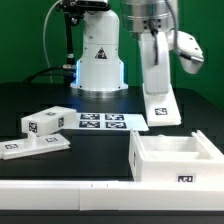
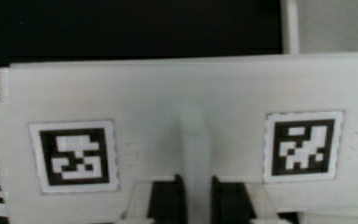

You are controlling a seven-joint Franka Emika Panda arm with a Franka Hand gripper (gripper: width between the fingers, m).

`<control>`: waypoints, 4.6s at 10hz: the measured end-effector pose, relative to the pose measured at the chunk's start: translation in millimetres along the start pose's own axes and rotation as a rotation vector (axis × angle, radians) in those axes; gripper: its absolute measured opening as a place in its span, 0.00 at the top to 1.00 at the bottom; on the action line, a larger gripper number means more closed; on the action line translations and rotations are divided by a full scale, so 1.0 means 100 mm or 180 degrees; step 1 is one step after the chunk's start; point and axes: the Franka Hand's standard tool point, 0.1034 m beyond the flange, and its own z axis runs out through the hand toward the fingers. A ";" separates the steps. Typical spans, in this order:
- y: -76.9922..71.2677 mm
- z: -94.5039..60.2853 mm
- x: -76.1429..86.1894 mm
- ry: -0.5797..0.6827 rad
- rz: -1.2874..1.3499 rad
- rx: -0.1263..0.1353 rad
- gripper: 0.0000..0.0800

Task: Assemble cabinet

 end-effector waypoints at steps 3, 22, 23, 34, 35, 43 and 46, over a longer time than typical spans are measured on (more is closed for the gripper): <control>0.04 0.11 -0.16 0.0507 -0.0191 -0.0037 0.93; 0.59 0.14 -0.33 0.1029 -0.0313 -0.0433 0.93; 0.57 0.15 -0.40 0.1095 -0.0375 -0.0394 0.93; 0.16 0.25 -0.38 0.0899 -0.0799 0.0595 0.93; 0.21 0.31 -0.29 0.0794 -0.0409 0.0642 0.93; 0.30 0.40 -0.35 0.0679 -0.0234 0.0660 0.93; 0.27 0.40 -0.33 0.0670 -0.0313 0.0658 0.92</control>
Offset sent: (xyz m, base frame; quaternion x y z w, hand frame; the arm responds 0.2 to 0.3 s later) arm 0.0000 0.0000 0.0000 0.0000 0.1296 0.0000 0.9916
